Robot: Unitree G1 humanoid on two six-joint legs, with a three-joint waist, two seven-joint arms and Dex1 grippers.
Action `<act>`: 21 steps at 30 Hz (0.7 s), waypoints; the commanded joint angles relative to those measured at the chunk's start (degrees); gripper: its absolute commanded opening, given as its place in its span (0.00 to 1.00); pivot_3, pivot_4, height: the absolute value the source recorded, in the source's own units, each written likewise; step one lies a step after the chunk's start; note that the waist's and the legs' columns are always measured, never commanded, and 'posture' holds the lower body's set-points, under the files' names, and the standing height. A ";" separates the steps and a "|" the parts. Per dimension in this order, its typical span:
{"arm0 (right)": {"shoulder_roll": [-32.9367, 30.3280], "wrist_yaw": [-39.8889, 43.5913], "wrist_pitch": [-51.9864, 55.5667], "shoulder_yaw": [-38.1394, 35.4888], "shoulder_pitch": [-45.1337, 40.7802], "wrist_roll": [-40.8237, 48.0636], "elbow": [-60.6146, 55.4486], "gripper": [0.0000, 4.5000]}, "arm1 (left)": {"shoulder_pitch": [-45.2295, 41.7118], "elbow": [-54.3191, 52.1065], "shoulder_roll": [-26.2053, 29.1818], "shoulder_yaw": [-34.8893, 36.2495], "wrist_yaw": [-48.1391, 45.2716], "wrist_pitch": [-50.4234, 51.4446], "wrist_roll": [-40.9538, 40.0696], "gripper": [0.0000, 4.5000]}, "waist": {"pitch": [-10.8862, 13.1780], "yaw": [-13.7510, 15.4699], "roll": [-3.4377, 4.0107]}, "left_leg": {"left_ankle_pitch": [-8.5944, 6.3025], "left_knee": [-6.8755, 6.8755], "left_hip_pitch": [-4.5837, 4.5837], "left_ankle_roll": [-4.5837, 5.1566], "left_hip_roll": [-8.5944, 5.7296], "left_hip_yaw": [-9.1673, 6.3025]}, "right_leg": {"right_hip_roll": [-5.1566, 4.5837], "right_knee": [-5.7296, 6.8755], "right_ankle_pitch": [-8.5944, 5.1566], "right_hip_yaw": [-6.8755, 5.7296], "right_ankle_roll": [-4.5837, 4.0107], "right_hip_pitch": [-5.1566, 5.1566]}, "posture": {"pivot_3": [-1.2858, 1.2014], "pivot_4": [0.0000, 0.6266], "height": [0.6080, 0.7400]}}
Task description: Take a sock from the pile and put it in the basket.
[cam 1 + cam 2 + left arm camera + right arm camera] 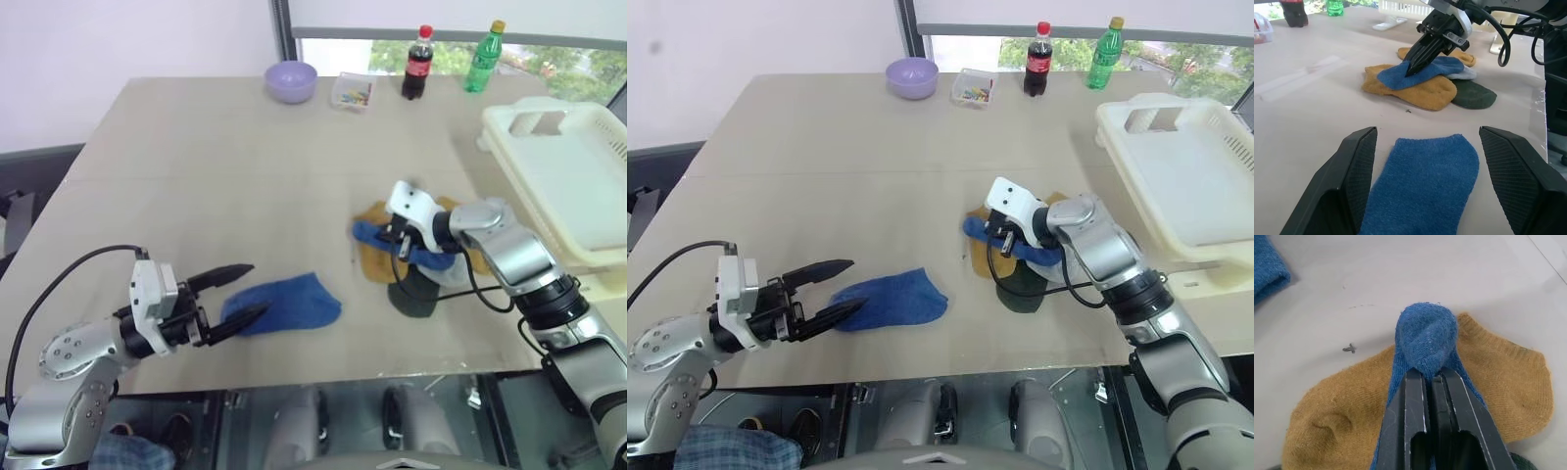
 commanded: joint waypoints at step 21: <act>23.95 -5.68 -14.09 5.82 -16.37 -6.01 27.80 0.01 | 1.26 -1.37 0.89 1.99 -0.25 -0.09 -0.27 0.80 | 0.00 -0.22 0.01 | 0.00 -0.01 -0.02 -0.02 0.02 0.06 | 0.01 0.01 0.00 -0.01 0.00 -0.01 | 0.52 0.24 0.95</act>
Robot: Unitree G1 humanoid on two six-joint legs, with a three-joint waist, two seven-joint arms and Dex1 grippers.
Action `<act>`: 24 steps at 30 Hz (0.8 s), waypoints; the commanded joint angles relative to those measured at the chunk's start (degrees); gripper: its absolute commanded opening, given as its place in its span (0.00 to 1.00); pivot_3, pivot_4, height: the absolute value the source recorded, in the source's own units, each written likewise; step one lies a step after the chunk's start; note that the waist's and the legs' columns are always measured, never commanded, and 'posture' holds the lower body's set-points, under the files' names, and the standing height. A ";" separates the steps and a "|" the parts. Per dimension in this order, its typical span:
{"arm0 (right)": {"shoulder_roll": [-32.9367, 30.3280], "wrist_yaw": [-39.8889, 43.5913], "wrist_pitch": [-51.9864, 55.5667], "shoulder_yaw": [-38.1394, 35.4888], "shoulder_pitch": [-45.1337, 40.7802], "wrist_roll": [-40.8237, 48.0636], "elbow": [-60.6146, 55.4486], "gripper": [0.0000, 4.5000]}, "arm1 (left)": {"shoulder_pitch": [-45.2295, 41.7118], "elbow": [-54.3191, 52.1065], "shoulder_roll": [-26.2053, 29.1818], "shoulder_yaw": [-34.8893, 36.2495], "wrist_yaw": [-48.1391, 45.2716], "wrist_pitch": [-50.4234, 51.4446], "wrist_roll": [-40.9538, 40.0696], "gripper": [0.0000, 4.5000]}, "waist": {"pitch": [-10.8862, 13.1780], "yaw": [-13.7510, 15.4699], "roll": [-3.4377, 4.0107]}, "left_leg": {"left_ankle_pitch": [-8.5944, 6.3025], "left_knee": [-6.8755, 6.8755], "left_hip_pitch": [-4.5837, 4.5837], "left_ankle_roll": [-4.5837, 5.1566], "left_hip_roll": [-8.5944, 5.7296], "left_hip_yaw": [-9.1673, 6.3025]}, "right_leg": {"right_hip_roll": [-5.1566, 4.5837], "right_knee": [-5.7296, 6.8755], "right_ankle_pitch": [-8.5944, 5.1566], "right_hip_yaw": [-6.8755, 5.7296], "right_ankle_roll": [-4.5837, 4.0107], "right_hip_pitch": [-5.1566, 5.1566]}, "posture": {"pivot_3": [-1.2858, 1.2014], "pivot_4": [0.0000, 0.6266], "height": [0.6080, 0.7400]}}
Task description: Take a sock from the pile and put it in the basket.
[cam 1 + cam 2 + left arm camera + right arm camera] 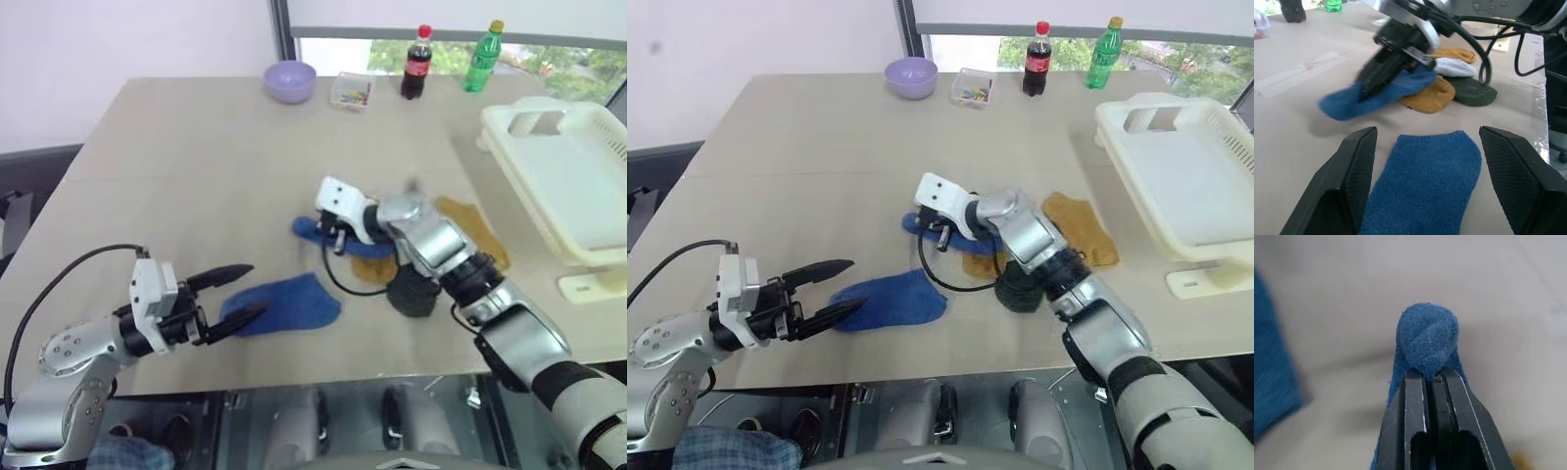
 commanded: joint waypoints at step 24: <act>4.15 0.46 13.10 -10.15 2.76 6.74 -9.96 0.53 | -5.40 2.68 -0.19 3.35 6.53 1.64 -0.97 0.80 | -0.03 -0.48 -0.05 | 0.04 -0.03 -0.04 -0.09 0.07 -0.18 | -0.06 0.05 0.01 -0.12 -0.02 -0.01 | 0.52 0.24 0.95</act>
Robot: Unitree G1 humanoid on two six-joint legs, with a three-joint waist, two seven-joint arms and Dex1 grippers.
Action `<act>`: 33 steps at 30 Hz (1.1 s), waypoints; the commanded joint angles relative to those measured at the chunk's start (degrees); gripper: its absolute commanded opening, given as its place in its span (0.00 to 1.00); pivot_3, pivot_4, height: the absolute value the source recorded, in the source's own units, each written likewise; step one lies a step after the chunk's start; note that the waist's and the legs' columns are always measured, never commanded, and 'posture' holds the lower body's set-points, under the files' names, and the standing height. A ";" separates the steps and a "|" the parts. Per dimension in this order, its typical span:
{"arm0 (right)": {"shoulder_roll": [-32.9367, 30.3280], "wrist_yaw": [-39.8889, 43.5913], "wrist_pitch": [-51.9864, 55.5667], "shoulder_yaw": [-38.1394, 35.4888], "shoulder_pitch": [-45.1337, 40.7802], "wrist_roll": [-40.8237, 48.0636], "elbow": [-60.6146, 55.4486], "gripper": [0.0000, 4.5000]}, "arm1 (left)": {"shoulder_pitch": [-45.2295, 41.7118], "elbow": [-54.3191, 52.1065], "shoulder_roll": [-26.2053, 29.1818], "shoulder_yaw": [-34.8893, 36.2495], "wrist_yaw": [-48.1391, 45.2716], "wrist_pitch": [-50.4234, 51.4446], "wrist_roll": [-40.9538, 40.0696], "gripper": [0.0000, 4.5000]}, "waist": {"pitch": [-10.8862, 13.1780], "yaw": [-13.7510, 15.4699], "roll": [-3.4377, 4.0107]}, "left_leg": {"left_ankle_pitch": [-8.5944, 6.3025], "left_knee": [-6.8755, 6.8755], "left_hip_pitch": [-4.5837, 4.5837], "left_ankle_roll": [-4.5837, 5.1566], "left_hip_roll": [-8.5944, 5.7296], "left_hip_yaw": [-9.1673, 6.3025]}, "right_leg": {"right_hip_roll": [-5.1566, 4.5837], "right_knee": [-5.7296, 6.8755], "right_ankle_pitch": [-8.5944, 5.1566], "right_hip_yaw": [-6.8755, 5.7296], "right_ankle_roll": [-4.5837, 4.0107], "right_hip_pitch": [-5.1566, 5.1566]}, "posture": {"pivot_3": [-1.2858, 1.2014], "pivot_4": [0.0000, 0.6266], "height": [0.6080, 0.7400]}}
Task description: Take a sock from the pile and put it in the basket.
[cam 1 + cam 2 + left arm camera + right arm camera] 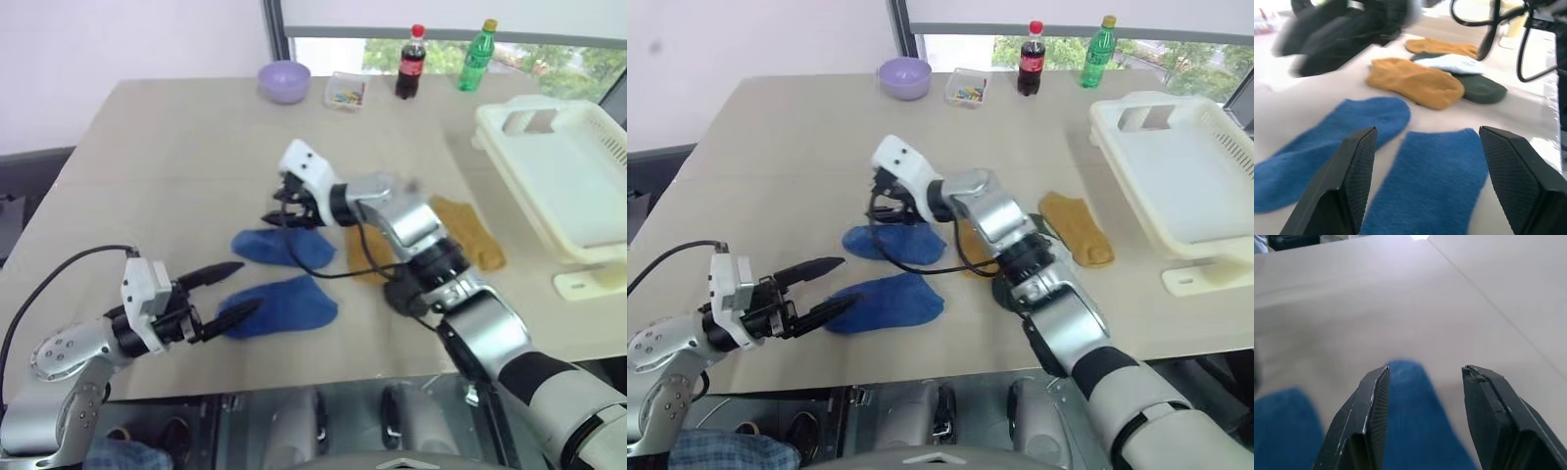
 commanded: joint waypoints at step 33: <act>-8.17 -6.16 13.93 4.73 14.92 2.23 -15.96 0.00 | -38.40 50.96 3.94 -20.06 -2.03 4.70 24.00 0.61 | -0.03 -0.67 -0.06 | 0.06 0.01 0.06 -0.06 -0.22 0.23 | 0.07 0.24 0.00 0.06 0.02 -0.06 | 0.52 0.24 0.95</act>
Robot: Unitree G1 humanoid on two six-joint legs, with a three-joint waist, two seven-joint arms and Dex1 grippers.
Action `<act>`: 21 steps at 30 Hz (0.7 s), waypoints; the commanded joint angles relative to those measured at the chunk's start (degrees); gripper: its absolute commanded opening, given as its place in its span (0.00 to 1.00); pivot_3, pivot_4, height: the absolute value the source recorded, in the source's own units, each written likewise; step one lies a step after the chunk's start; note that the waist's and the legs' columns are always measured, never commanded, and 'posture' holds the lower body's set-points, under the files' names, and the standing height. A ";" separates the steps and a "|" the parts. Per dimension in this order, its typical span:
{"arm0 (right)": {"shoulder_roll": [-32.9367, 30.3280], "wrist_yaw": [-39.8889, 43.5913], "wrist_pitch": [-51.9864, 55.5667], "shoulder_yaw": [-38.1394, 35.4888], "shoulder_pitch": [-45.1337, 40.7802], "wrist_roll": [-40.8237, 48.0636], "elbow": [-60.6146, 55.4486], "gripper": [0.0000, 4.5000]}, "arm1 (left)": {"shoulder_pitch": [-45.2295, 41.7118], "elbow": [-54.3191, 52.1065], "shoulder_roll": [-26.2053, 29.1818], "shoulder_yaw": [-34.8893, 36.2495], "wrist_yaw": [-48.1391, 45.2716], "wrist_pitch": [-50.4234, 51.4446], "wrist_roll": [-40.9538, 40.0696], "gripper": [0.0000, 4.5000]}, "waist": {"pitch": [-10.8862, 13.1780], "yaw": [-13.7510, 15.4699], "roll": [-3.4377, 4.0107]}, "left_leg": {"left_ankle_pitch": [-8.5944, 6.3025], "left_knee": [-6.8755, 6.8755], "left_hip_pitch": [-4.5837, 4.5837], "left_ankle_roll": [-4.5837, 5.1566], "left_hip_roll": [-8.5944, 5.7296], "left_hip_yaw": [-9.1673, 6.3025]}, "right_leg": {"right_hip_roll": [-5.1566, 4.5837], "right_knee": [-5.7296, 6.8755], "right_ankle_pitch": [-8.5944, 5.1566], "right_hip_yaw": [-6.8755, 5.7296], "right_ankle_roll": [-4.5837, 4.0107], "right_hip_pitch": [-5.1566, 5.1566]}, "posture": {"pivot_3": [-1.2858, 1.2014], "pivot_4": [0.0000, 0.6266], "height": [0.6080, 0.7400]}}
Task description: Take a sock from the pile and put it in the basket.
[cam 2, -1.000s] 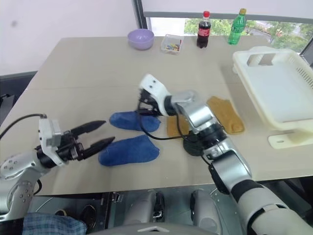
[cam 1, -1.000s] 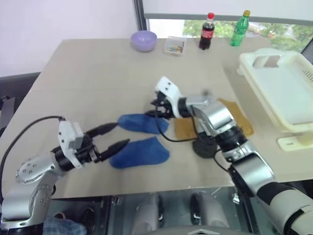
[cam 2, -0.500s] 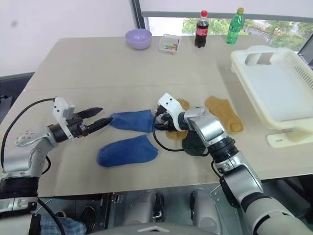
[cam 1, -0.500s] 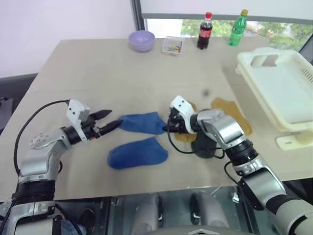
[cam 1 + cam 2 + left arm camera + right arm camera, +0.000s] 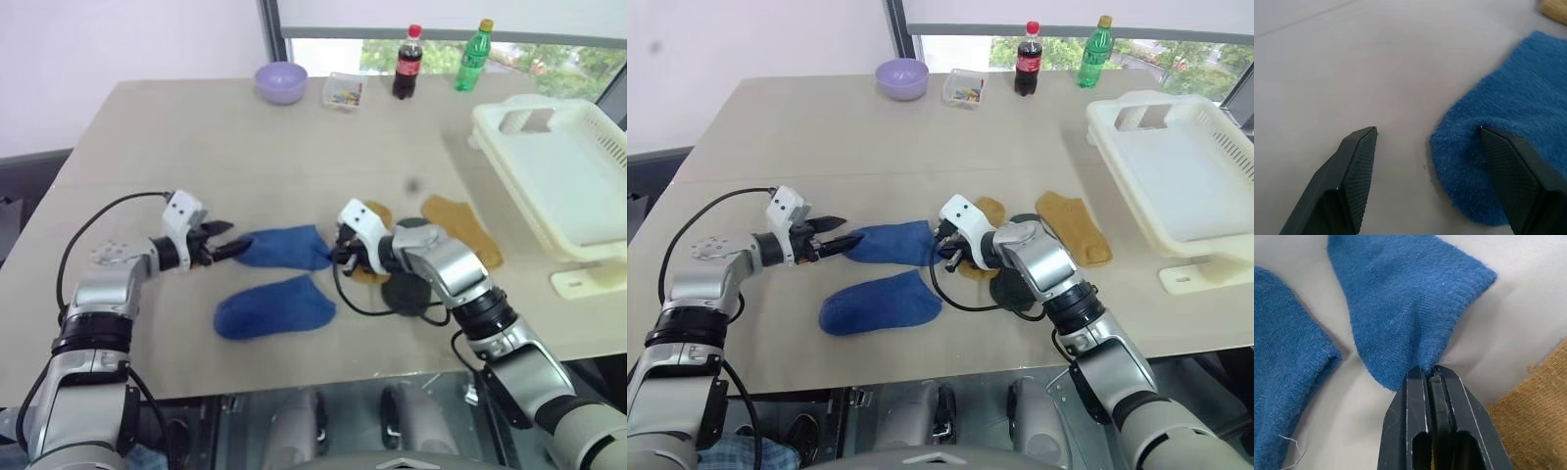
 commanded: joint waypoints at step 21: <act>-3.66 0.05 4.22 -4.33 -1.11 4.84 -11.54 0.00 | 18.95 -25.48 -0.42 11.78 0.15 14.17 -13.45 0.02 | 0.04 -0.01 -0.05 | -0.02 -0.01 0.45 0.02 0.22 0.08 | -0.06 0.44 -0.05 0.50 -0.06 0.06 | 0.52 0.24 0.95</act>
